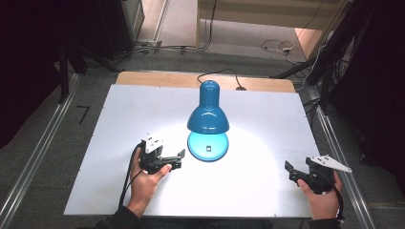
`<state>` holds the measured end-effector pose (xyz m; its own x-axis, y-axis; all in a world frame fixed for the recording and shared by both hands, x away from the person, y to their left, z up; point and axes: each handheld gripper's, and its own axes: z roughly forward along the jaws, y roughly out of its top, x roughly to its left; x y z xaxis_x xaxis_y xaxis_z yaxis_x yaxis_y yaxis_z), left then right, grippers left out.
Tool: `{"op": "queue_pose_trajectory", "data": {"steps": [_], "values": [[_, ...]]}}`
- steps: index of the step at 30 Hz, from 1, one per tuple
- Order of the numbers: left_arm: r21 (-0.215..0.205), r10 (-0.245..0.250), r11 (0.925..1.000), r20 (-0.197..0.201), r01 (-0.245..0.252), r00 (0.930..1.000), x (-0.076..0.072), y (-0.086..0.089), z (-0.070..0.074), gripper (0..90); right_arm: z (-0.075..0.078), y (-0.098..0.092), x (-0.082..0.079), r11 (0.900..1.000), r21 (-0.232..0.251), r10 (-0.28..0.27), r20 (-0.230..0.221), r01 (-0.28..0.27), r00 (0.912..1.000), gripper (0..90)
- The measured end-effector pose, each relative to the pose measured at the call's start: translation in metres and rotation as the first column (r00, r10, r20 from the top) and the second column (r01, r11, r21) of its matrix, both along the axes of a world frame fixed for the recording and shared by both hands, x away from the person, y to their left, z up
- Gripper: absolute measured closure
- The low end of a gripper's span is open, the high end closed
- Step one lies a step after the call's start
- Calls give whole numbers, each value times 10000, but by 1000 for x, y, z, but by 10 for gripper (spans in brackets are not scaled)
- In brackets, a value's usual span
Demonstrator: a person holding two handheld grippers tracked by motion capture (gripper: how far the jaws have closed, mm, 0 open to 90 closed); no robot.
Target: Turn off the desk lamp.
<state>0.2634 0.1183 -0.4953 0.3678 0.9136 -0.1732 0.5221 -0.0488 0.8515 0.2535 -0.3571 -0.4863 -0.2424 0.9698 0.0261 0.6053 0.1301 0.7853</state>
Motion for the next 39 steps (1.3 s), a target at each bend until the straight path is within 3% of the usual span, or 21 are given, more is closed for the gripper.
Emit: {"op": "queue_pose_trajectory", "data": {"steps": [39], "values": [[237,-484,9986,79,482,9988,18,-37,-5,127,-1,0,1,10000,2,66,-60,-66,10000,163]]}}
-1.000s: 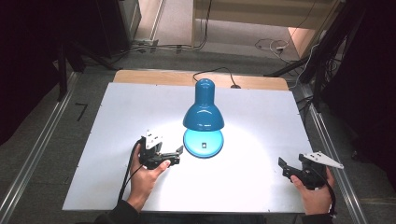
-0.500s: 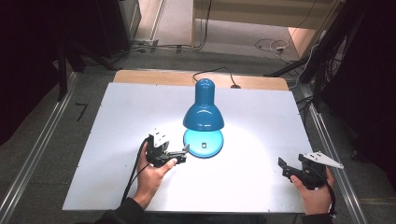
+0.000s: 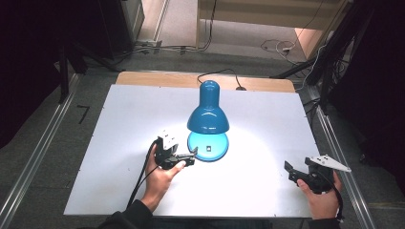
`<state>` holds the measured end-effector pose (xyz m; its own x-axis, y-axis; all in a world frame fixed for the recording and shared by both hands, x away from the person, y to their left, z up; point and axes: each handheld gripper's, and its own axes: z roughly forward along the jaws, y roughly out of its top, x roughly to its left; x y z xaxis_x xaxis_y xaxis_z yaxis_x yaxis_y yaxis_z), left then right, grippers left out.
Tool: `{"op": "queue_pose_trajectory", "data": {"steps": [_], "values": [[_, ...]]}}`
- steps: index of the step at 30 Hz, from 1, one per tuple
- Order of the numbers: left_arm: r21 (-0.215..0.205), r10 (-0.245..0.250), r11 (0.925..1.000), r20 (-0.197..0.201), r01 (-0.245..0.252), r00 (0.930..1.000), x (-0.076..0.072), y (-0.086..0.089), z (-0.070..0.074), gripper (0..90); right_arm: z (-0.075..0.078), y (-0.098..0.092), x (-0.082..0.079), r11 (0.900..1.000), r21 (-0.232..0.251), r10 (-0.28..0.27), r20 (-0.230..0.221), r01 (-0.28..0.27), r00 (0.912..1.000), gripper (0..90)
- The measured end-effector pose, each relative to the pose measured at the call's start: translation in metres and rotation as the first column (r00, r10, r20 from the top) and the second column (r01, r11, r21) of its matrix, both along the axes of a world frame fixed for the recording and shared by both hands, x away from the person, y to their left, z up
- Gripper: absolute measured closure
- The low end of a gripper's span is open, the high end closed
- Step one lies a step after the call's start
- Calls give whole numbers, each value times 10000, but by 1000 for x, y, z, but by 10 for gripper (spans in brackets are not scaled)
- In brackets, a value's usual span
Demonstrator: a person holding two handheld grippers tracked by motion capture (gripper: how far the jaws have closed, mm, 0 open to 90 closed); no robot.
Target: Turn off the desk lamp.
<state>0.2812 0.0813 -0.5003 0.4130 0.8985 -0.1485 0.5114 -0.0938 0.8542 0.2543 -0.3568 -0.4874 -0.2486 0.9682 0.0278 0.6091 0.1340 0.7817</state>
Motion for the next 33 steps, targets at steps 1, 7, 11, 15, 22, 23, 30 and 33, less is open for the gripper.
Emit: {"op": "queue_pose_trajectory", "data": {"steps": [1,7,11,15,22,23,30,33], "values": [[35,-18,10000,34,17,10000,0,-1,0,130,0,0,0,10000,-1,-2,7,2,10000,163],[57,-77,10000,96,76,9999,3,-8,-2,186,0,0,0,10000,6,41,6,-41,10000,167],[260,-266,9993,212,260,9994,4,-14,-2,323,0,0,0,10000,19,34,6,-34,10000,168],[174,-474,9987,201,471,9987,5,-17,-1,428,0,0,0,10000,19,36,7,-36,10000,168],[249,-676,9975,448,665,9967,7,-23,-1,587,0,0,0,10000,16,66,20,-66,10000,169],[244,-766,9968,451,755,9960,7,-25,0,601,0,0,0,10000,19,67,16,-67,10000,170],[396,-1195,9922,440,1178,9919,10,-36,2,724,0,0,0,10000,35,40,33,-40,10000,171],[526,-1362,9895,347,1343,9901,11,-39,2,842,0,0,0,10000,46,43,32,-43,10000,173]]}}
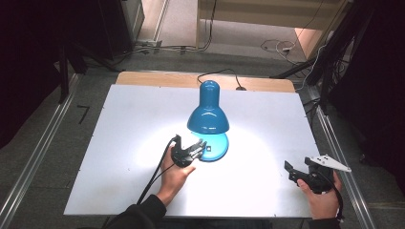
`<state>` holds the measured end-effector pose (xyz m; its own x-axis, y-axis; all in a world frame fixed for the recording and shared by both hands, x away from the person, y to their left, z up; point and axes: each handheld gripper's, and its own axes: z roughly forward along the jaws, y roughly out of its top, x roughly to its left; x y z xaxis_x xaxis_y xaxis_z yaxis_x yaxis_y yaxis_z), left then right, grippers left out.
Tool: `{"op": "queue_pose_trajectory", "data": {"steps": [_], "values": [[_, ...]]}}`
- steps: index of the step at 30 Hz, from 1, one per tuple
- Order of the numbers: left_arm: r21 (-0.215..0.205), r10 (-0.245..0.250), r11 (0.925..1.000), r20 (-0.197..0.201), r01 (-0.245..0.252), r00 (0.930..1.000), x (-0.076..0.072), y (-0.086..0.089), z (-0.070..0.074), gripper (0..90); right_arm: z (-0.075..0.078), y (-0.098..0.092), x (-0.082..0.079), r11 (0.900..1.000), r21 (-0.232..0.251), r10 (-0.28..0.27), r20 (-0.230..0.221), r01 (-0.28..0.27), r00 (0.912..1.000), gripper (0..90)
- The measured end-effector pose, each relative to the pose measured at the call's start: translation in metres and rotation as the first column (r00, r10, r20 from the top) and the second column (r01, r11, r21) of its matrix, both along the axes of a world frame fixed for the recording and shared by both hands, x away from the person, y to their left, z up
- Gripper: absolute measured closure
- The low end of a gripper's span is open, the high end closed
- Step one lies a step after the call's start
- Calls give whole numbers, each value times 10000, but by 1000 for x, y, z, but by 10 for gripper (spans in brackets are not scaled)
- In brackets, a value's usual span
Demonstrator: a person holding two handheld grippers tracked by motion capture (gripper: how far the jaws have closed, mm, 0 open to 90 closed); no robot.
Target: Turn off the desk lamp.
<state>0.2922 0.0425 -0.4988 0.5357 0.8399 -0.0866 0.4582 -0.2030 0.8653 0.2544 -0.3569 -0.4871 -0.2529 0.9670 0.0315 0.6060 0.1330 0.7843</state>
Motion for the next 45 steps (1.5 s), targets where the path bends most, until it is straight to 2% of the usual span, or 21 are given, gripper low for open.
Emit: {"op": "queue_pose_trajectory", "data": {"steps": [2,9,18,25,33,45], "values": [[13,-51,10000,-40,51,10000,1,0,0,900,0,0,0,10000,11,8,5,-8,10000,174],[-196,-242,9995,-189,238,9995,4,-4,-2,900,0,0,0,10000,3,41,20,-41,10000,176],[-165,-491,9987,-278,486,9984,4,-11,-3,900,0,0,0,10000,66,21,9,-21,10000,177],[-85,-468,9989,-303,466,9984,5,-12,-4,900,0,0,0,10000,76,33,11,-34,10000,177],[-197,-471,9987,-335,465,9983,6,-13,-6,900,0,0,0,10000,69,36,8,-36,10000,178],[20,-508,9987,-280,509,9983,5,-15,-6,900,0,0,0,10000,77,41,-19,-40,10000,179]]}}
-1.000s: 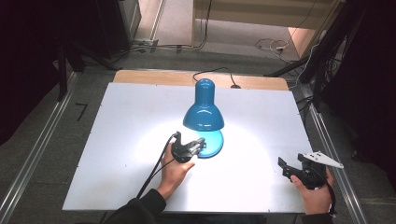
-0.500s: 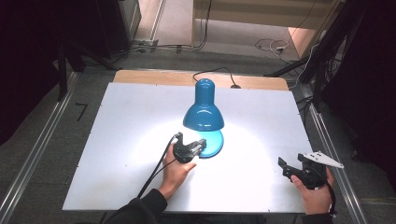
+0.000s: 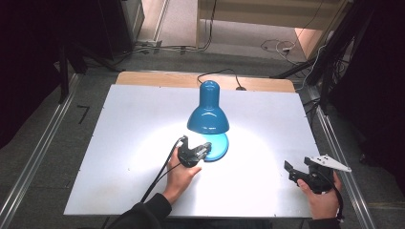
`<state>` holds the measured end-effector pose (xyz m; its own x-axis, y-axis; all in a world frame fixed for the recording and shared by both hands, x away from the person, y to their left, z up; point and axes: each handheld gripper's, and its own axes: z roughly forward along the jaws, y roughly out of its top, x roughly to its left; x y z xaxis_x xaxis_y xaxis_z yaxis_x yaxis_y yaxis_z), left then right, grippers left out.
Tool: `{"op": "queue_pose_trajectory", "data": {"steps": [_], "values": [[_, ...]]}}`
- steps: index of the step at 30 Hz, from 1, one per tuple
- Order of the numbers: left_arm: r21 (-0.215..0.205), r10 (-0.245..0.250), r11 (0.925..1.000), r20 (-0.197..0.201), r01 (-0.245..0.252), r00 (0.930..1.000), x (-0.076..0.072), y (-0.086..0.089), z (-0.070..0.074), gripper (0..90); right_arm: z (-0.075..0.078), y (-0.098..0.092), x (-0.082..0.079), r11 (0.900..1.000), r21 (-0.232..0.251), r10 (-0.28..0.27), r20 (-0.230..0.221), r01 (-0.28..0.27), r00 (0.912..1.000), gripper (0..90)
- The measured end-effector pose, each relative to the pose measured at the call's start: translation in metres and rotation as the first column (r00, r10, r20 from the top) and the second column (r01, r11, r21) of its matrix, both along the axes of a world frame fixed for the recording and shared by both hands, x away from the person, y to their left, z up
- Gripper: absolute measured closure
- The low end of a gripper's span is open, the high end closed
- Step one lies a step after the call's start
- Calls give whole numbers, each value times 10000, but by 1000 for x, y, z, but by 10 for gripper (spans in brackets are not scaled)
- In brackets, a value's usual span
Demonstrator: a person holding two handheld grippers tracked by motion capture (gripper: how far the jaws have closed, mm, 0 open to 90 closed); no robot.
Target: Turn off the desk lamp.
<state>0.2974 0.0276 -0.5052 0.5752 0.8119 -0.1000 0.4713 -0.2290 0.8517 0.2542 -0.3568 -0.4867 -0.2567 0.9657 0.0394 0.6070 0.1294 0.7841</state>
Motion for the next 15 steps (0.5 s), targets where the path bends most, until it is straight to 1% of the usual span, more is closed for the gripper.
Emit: {"op": "queue_pose_trajectory", "data": {"steps": [4,7,8,9,10,11,12,13,15], "values": [[119,-35,9999,24,34,10000,0,0,1,900,0,0,0,10000,-8,11,14,-11,10000,180],[102,56,9999,104,-57,9999,1,-1,0,900,0,0,0,10000,0,-2,3,2,10000,182],[434,199,9988,177,-207,9996,2,-1,-1,900,0,0,0,10000,-1,-5,5,5,10000,182],[268,318,9991,313,-326,9990,4,0,-3,900,0,0,0,10000,5,-6,9,6,10000,183],[198,326,9993,138,-329,9994,6,4,-2,900,0,0,0,10000,5,-2,17,2,10000,183],[-140,354,9993,-133,-356,9993,7,6,-2,900,0,0,-1,10000,-1,2,30,-2,10000,184],[-174,348,9992,-195,-351,9992,7,6,-2,900,0,0,-1,10000,-1,2,30,-2,10000,184],[-75,333,9994,-124,-334,9994,7,7,-1,900,0,-1,0,10000,-11,16,49,-16,10000,185],[-70,338,9994,-57,-338,9994,7,7,-1,900,0,-1,0,10000,14,-3,36,3,10000,186]]}}
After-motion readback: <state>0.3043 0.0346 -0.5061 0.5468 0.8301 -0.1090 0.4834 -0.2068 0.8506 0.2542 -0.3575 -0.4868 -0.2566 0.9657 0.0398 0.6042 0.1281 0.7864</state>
